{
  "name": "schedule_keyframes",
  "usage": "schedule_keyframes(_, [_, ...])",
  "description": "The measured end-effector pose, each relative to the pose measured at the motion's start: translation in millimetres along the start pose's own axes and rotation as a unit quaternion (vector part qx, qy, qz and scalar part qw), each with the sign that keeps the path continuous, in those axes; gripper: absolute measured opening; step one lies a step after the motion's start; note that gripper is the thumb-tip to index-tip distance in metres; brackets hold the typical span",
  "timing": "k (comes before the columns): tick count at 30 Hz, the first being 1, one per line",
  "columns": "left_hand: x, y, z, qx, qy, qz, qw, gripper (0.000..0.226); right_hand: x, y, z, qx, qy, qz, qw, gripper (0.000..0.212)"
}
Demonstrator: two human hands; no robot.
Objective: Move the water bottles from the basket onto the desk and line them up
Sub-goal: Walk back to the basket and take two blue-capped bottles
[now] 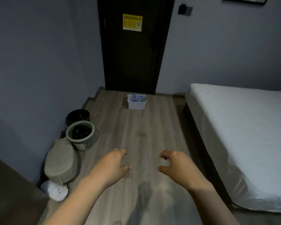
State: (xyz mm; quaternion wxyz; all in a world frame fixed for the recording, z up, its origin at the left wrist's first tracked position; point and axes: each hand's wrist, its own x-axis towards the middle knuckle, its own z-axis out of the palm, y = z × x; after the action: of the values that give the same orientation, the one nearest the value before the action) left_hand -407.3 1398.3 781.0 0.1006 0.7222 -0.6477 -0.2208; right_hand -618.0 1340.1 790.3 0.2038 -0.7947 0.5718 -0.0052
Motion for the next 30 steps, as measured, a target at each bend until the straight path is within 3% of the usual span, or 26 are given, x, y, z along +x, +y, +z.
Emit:
schedule_keyframes(7, [121,-24,-45,0.019,-0.007,0.027,0.999,0.044,111,-11,-22,0.011,-0.026,0.042,0.999,0.048])
schedule_keyframes(30, [474,-14,-100,-0.006,-0.015,-0.014,1.0,0.043,469,54,-120,-0.001,-0.023,0.005,1.0,0.045])
